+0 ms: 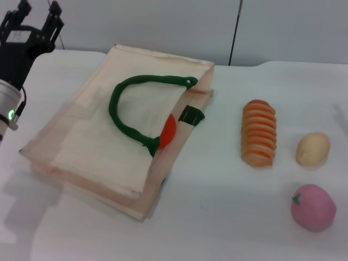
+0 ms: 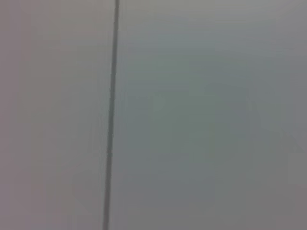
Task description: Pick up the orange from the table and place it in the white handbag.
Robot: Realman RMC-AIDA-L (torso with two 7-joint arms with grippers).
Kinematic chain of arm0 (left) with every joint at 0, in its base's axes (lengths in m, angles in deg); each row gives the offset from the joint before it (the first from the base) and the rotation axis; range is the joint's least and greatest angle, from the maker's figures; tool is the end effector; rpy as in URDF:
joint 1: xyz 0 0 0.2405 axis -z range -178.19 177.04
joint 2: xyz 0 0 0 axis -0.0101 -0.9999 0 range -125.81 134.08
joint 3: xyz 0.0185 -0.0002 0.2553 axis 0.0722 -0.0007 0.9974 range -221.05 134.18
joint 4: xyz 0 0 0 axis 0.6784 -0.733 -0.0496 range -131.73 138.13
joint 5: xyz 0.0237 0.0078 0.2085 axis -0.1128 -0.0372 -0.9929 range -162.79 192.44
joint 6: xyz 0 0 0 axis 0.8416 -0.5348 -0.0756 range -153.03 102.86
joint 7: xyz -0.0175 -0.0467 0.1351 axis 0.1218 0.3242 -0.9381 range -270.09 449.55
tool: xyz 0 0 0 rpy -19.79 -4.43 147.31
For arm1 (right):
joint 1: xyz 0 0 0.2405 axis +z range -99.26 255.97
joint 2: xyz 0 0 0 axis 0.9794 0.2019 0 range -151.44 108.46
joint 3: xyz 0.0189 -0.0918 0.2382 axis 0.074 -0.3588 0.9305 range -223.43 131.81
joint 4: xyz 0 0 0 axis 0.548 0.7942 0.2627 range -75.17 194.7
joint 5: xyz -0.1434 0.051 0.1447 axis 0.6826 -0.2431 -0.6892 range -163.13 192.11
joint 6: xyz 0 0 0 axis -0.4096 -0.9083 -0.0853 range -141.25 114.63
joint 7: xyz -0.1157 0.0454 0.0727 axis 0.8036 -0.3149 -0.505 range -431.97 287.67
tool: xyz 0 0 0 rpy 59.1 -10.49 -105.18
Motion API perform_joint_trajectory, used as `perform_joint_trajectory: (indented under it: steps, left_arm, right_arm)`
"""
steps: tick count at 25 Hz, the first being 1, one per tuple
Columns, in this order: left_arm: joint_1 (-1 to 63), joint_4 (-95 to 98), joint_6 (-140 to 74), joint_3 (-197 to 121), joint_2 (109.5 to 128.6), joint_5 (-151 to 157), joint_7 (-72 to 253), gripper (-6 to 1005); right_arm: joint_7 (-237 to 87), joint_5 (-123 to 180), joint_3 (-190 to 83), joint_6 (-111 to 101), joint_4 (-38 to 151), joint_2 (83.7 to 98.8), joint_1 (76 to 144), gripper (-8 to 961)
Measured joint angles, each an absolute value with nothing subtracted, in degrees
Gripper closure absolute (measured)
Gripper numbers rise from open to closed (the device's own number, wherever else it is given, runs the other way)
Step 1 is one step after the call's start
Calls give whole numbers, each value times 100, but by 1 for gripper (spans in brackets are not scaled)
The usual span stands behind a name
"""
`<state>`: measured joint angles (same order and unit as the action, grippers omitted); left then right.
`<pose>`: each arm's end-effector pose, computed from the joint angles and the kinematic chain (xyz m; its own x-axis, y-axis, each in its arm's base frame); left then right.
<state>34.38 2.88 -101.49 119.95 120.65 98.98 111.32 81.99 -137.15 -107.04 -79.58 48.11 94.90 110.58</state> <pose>-0.2966 0.3756 0.0398 0.5954 -0.2397 0.7668 0.7415 -0.2035 -0.6394 0.2904 0.3925 0.0438 0.6675 0.1802 -0.7225 -0.6680 -0.2837 -0.6880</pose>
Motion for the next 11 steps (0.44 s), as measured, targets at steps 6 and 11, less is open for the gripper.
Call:
perform_joint_trajectory:
  steps: [6,11]
  left_arm:
    - [3269,-412,-10126,11994,12068,10687,10003,317]
    - [3191,-474,-10146,11986,12068,10797,9943,317]
  right_arm:
    - [8171,-14107,-10695,-7982,4967,9488,11046,177]
    - [8108,-14268,-10625,-8051,5025,9493,11013,177]
